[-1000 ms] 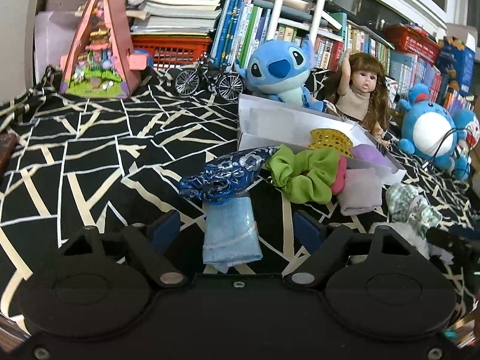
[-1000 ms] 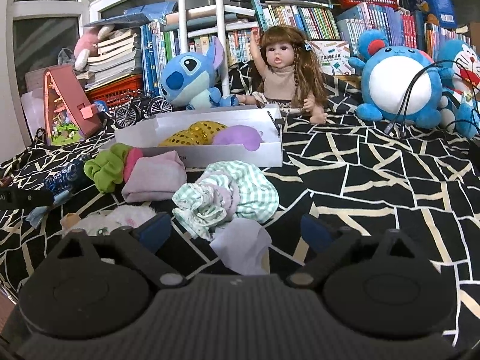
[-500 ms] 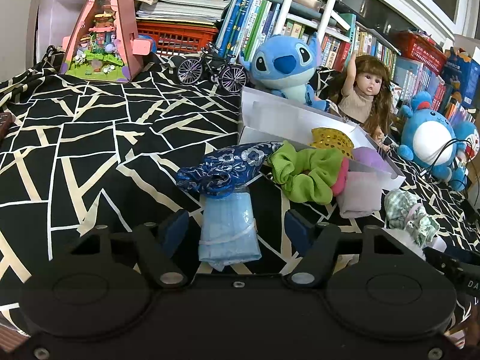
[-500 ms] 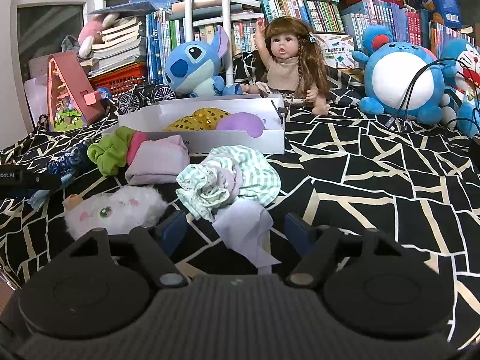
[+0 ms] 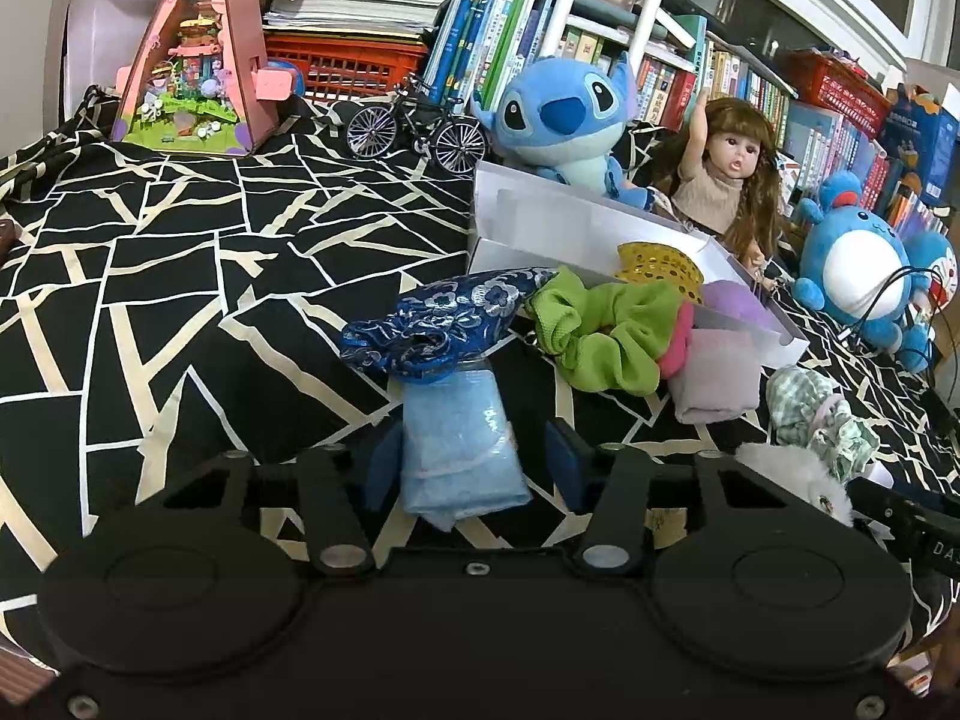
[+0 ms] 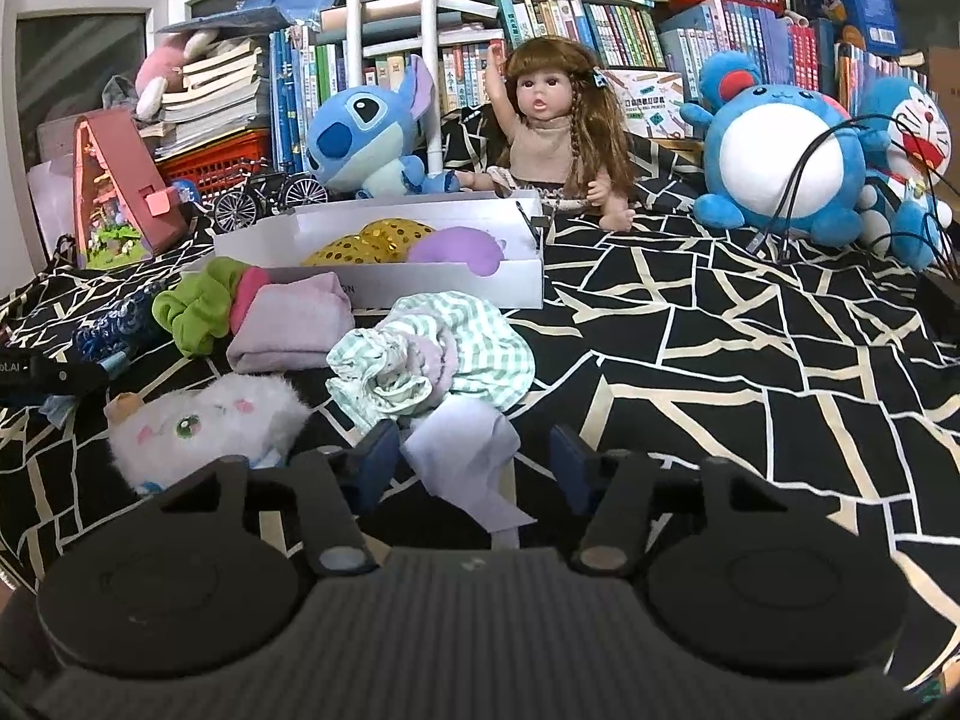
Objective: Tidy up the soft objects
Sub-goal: 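Grasp the white cloth with the right tool while the left tool grasps the blue mask packet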
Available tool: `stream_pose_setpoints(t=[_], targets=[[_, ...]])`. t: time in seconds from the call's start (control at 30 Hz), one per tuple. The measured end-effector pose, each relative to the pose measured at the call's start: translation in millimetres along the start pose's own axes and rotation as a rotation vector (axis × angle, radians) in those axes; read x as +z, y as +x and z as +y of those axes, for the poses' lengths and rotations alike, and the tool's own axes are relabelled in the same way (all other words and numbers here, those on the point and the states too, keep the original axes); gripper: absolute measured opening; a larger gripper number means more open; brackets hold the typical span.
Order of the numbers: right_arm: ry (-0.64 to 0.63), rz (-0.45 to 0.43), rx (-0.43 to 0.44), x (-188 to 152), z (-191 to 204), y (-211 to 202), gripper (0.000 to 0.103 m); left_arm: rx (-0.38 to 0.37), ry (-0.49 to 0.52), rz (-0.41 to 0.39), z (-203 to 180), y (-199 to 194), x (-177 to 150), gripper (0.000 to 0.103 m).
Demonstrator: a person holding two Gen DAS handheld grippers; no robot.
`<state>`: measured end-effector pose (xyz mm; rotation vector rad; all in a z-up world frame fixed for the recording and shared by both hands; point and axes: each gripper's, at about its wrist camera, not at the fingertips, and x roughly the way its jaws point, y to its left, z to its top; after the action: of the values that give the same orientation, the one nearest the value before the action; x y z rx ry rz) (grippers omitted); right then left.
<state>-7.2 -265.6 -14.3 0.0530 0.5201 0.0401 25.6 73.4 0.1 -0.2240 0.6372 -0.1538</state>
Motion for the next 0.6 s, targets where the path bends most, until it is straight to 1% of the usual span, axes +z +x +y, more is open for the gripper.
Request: stream_pose_setpoints(t=[0.03,0.1,0.17,0.2,0.23,0.5,0.6], targets=[[0.005,0.001,-0.002,0,0,0,0.056,0.003,-0.004,0.0,1,0,0,0.039],[0.009,0.002,-0.003,1,-2,0,0.049,0.005,-0.004,0.001,1,-1,0,0.039],[0.009,0.006,-0.007,1,-2,1,0.044,0.003,0.006,-0.002,1,-2,-1,0.038],[0.009,0.006,-0.009,2,-2,0,0.04,0.003,0.011,-0.005,1,-3,-1,0.038],[0.009,0.005,-0.012,2,-2,0,0.039,0.006,0.019,-0.008,0,-5,-2,0.038],[0.007,-0.019,-0.017,4,-1,-6,0.038,-0.028,0.068,-0.029,-14,-17,-4,0.038],[0.002,-0.031,-0.031,7,-1,-8,0.038,-0.071,0.065,-0.015,-21,-20,-4,0.038]])
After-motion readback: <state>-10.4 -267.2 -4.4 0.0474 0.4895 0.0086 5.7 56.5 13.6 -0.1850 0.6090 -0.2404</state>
